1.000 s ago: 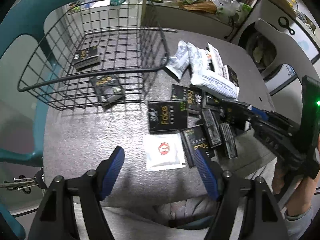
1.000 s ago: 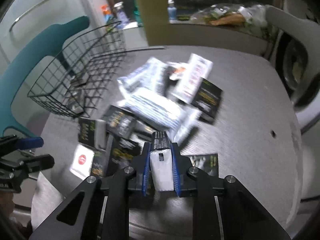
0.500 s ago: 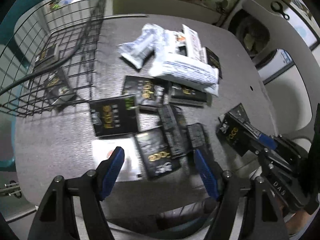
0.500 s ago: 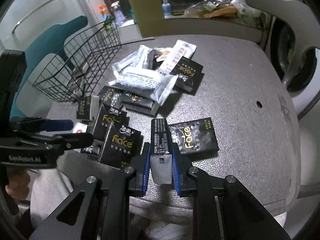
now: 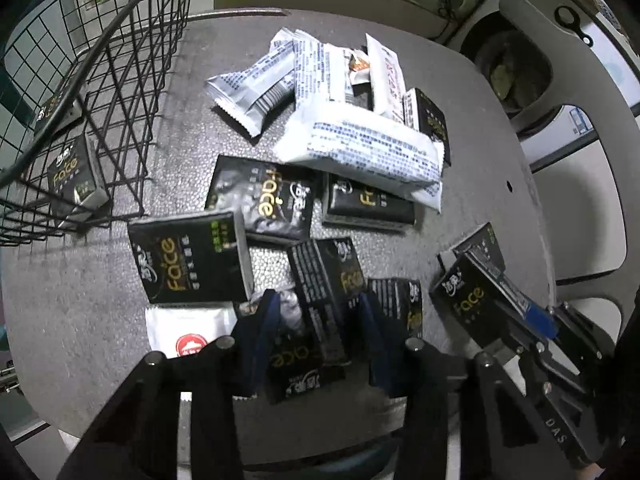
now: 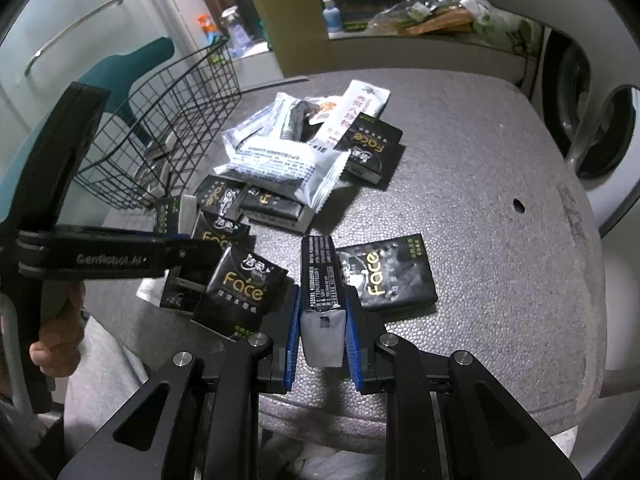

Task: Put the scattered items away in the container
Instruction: 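Grasp a black tissue pack with the right tool while the left tool grasps another, then carry both packs into the wire basket and open both tools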

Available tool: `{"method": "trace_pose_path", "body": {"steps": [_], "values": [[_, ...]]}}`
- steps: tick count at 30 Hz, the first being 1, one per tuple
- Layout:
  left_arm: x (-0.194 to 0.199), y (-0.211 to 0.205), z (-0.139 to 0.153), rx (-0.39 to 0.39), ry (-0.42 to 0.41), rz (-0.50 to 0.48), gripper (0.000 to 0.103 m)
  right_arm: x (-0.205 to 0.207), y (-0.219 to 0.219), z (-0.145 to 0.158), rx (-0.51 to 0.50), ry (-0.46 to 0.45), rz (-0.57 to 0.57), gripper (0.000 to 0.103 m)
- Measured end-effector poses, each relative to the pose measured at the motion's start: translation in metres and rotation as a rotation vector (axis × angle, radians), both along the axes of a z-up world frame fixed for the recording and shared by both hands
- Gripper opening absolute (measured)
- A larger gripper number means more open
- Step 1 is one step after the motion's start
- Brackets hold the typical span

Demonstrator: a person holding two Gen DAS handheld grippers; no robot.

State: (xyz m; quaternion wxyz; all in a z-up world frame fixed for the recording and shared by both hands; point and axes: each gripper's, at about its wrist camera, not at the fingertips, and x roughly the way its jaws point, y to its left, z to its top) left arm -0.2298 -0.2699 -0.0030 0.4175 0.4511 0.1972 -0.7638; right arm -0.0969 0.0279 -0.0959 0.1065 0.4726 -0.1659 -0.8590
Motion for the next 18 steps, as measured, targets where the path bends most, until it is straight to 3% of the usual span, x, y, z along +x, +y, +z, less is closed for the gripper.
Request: {"method": "trace_pose_path", "body": {"steps": [9, 12, 17, 18], "values": [[-0.018, -0.002, -0.005, -0.028, -0.018, -0.003, 0.046, -0.001, 0.002, -0.002, -0.005, 0.004, -0.015, 0.021], [-0.023, 0.0, -0.008, -0.032, -0.033, -0.015, 0.036, -0.001, 0.002, -0.003, 0.008, 0.008, -0.019, 0.023], [-0.036, -0.001, -0.021, -0.003, -0.041, -0.029, 0.033, -0.002, 0.007, -0.006, 0.0, -0.009, -0.031, 0.024], [-0.037, -0.002, -0.023, -0.001, -0.04, -0.028, 0.025, -0.002, 0.007, -0.006, 0.003, -0.013, -0.027, 0.024]]}}
